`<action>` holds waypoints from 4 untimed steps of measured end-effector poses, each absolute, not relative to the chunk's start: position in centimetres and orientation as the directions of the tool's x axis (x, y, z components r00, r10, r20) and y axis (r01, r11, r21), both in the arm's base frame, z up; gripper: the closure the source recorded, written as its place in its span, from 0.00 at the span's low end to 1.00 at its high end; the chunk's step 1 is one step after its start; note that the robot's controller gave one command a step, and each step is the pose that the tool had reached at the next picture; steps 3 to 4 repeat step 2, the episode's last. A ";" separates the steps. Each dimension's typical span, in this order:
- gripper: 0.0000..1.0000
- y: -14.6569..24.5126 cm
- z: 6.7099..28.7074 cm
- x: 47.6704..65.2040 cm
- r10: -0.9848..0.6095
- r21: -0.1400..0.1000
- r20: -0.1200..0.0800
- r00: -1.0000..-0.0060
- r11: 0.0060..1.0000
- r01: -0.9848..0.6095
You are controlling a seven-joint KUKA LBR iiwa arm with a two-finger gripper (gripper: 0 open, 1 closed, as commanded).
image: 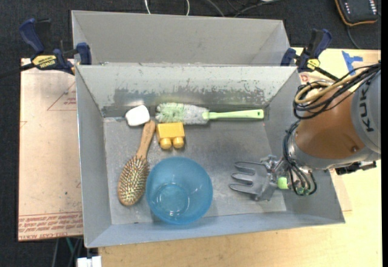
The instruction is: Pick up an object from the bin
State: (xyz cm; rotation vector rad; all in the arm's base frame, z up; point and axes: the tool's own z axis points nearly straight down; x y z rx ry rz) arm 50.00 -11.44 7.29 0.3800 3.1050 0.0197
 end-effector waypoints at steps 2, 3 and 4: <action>1.00 -11.5 12.5 49.9 0.240 0.012 -0.010 -0.971 0.971 0.240; 1.00 -11.5 12.5 49.9 0.240 0.012 -0.010 -0.971 0.971 0.240; 1.00 -11.5 12.5 49.9 0.240 0.012 -0.010 -0.971 0.971 0.240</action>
Offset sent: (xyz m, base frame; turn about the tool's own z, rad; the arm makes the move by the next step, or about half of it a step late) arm -0.0021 0.0015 0.0718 -0.0014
